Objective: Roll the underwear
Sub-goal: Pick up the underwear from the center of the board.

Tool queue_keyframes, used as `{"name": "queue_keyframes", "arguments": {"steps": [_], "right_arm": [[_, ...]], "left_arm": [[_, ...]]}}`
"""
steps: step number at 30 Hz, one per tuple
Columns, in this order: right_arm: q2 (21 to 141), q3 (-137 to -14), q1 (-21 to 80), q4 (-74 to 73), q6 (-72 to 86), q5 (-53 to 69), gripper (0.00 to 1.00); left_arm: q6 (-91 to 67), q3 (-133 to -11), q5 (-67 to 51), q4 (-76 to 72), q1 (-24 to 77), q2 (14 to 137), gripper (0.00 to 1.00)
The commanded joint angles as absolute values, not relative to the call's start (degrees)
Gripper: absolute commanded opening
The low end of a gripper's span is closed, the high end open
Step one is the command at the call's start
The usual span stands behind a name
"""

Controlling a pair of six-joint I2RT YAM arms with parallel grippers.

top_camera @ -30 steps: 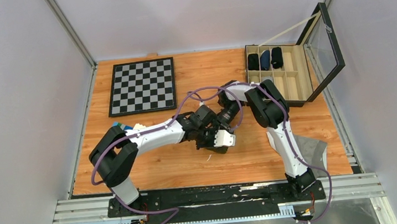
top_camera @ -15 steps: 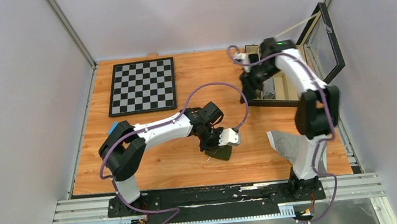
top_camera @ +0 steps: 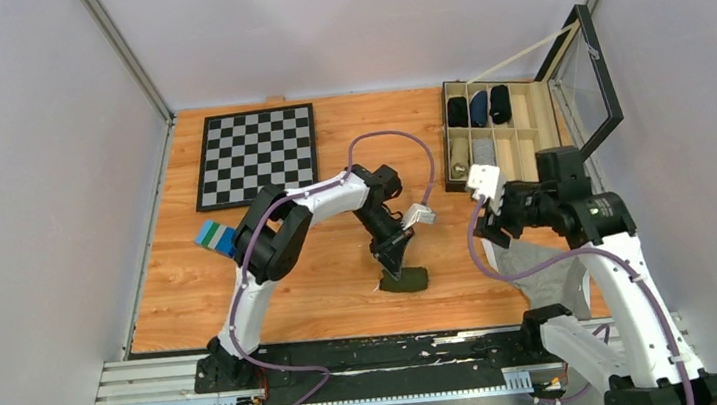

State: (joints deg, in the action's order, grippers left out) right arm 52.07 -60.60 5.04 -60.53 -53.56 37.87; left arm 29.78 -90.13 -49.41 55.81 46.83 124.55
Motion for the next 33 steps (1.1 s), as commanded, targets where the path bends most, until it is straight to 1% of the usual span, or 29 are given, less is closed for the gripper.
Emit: {"name": "queue_keyframes", "arguments": {"steps": [1, 6, 10, 12, 14, 19, 24, 29, 31, 33], "right_arm": [[55.50, -56.38, 12.10, -59.33, -58.50, 38.40, 0.57], [64.46, -55.45, 29.21, -58.28, -63.28, 31.68, 0.52], [71.73, -55.65, 42.62, -54.34, -68.30, 21.76, 0.49], [74.04, -55.61, 47.01, -51.49, -69.49, 18.80, 0.49], [75.49, -54.59, 50.26, -47.56, -69.10, 16.10, 0.54], [76.61, -49.20, 54.76, -39.61, -64.35, 13.41, 0.60], [76.54, -43.90, 56.04, -33.86, -60.20, 11.74, 0.59], [77.78, -40.07, 56.79, -26.85, -57.75, 7.21, 0.60], [79.21, -39.36, 57.35, -24.32, -56.51, 5.41, 0.60], [80.50, -37.87, 58.38, -21.53, -55.41, 3.66, 0.60]], "left_arm": [[27.68, -93.06, -51.56, 60.98, 45.80, 132.35, 0.00], [27.65, -95.84, -53.33, 62.83, 45.44, 135.04, 0.00], [28.09, -97.61, -54.78, 64.78, 45.07, 137.30, 0.01], [28.78, -98.86, -55.08, 66.40, 44.63, 138.75, 0.01], [28.79, -100.41, -54.71, 67.41, 43.97, 140.15, 0.01], [29.02, -102.61, -54.61, 69.24, 42.82, 142.12, 0.02], [30.41, -104.31, -55.53, 71.74, 42.30, 143.67, 0.02], [30.71, -104.50, -55.98, 72.15, 42.25, 143.82, 0.03], [30.55, -104.46, -56.01, 72.16, 42.19, 143.87, 0.05], [30.46, -104.58, -55.91, 72.37, 42.23, 143.91, 0.09]]}}
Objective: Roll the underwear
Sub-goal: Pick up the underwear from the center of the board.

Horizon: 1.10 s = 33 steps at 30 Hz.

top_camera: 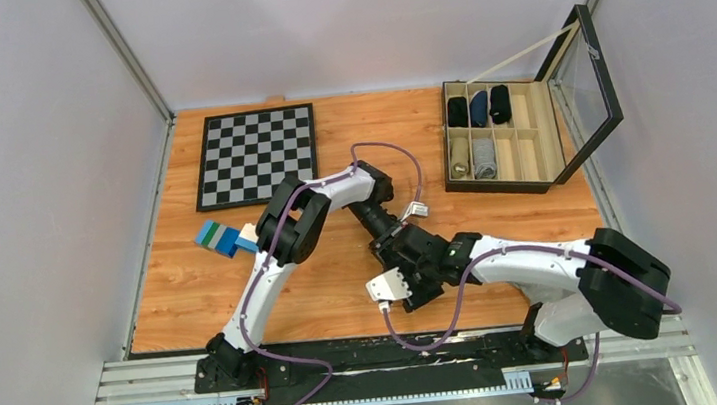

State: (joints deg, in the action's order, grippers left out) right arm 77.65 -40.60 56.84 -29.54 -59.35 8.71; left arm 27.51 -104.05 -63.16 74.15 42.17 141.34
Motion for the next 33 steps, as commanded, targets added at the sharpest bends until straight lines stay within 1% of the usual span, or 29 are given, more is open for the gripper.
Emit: {"name": "queue_keyframes", "arguments": {"steps": [1, 3, 5, 6, 8, 9, 10, 11, 12, 13, 18, 21, 23, 26, 29, 33], "right_arm": [[81.03, -36.90, 59.03, -20.10, -54.84, 2.60, 0.59], [81.63, -35.70, 59.76, -18.09, -53.16, 1.33, 0.55], [82.05, -35.62, 59.77, -17.51, -52.02, 1.00, 0.47], [82.59, -36.04, 59.77, -17.84, -51.72, 0.97, 0.40], [84.01, -37.48, 59.41, -19.29, -51.35, 1.89, 0.06], [84.52, -38.40, 58.77, -20.08, -50.98, 2.76, 0.01], [84.82, -39.35, 57.74, -21.08, -50.23, 3.96, 0.00], [84.93, -40.37, 56.60, -22.31, -49.39, 5.13, 0.00], [84.92, -41.18, 55.26, -23.41, -48.54, 6.45, 0.00], [84.57, -42.27, 53.47, -25.07, -47.85, 9.19, 0.00], [81.64, -49.60, 43.40, -34.18, -44.83, 20.94, 0.00], [79.50, -54.67, 36.01, -38.53, -42.44, 24.89, 0.00], [78.41, -57.65, 31.14, -40.88, -41.49, 27.10, 0.00], [78.08, -62.17, 23.63, -43.80, -40.48, 28.12, 0.00], [77.53, -65.86, 16.90, -45.56, -40.56, 27.85, 0.00], [77.77, -69.43, 8.13, -44.50, -39.99, 22.38, 0.00]], "left_arm": [[31.00, -104.71, -55.94, 72.77, 42.16, 143.83, 0.13], [34.19, -105.59, -55.51, 74.84, 41.98, 143.56, 0.19], [34.92, -106.13, -53.07, 74.80, 41.31, 142.38, 0.26], [34.86, -106.73, -51.89, 74.81, 40.60, 141.83, 0.31], [33.34, -108.07, -49.56, 74.62, 38.78, 140.26, 0.38], [32.15, -108.69, -47.59, 74.20, 37.61, 138.87, 0.40], [30.28, -109.08, -44.81, 73.28, 36.40, 137.24, 0.53], [29.40, -109.35, -42.21, 72.52, 34.97, 135.05, 0.86], [29.03, -109.35, -40.11, 72.03, 33.54, 132.45, 0.98], [28.64, -109.03, -38.04, 71.42, 32.12, 129.86, 1.00], [22.89, -104.29, -26.90, 66.47, 25.72, 114.59, 1.00], [18.68, -98.98, -16.48, 62.99, 24.62, 103.18, 1.00], [16.64, -94.91, -12.51, 60.72, 24.61, 96.22, 1.00], [11.24, -87.58, -7.47, 55.43, 24.61, 86.39, 1.00], [8.75, -83.38, -4.00, 56.24, 24.35, 81.82, 1.00], [8.91, -79.30, -7.72, 58.45, 22.60, 78.77, 1.00]]}}
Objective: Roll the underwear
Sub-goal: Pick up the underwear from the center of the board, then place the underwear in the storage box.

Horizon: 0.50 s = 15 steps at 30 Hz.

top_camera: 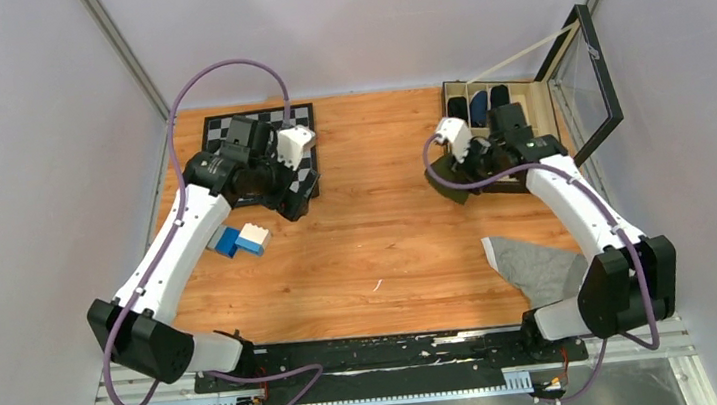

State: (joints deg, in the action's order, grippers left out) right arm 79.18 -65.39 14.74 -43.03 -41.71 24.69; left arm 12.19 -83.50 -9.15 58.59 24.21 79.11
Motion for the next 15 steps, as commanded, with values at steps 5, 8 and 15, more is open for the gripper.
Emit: {"name": "queue_keyframes", "arguments": {"steps": [5, 8, 15], "right_arm": [[80.60, -74.82, -0.41, -39.87, -35.52, 10.06, 0.00], [82.87, -75.85, -2.06, -36.46, -34.40, 0.84, 0.00], [93.60, -79.29, -2.02, -33.41, -33.47, -13.79, 0.00]], "left_arm": [[6.88, -76.49, 3.48, 54.23, 22.51, 74.69, 1.00], [2.39, -75.70, 12.90, 51.86, 22.32, 72.97, 1.00], [1.99, -74.69, 7.21, 51.78, 19.80, 68.00, 1.00]]}}
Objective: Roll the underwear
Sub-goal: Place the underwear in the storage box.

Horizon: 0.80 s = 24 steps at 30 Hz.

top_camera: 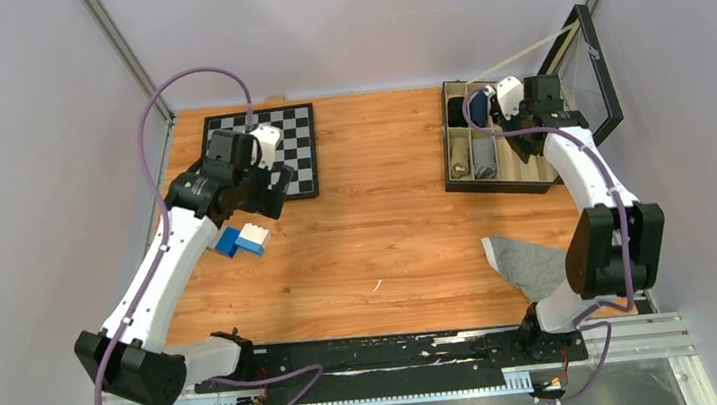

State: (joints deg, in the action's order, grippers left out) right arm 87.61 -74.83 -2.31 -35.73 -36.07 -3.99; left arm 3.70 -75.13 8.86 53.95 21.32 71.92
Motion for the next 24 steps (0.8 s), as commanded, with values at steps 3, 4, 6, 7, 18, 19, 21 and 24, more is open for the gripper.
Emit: {"name": "queue_keyframes", "arguments": {"steps": [3, 4, 6, 7, 18, 19, 21, 24], "right_arm": [[99.47, -82.78, -1.44, -35.51, -31.01, -18.30, 0.00], [101.64, -84.40, -1.10, -36.50, -30.12, -19.84, 0.00], [105.14, -87.00, -0.79, -38.31, -29.01, -20.99, 0.00], [106.59, -87.91, -0.59, -38.55, -28.75, -21.57, 0.00], [115.21, -91.32, 3.78, -40.36, -25.81, -21.57, 0.00], [116.12, -91.57, 3.97, -40.87, -25.35, -21.35, 0.00], [117.17, -92.14, 4.25, -41.84, -24.26, -20.35, 0.00], [118.95, -92.88, 4.22, -43.01, -22.49, -18.84, 0.00]], "left_arm": [[1.76, -73.86, 4.86, 51.57, 18.45, 66.54, 1.00], [1.54, -73.66, 4.16, 51.73, 18.04, 66.33, 1.00], [3.60, -72.96, 2.22, 51.77, 17.76, 65.38, 1.00], [4.81, -72.27, 0.58, 51.57, 17.75, 64.60, 1.00], [6.63, -68.85, -1.25, 52.28, 16.79, 61.48, 1.00], [6.62, -68.83, -1.76, 52.41, 16.60, 61.46, 1.00], [6.47, -68.82, -2.41, 52.47, 16.23, 61.44, 1.00], [6.36, -68.41, -2.88, 52.27, 15.96, 61.50, 1.00]]}}
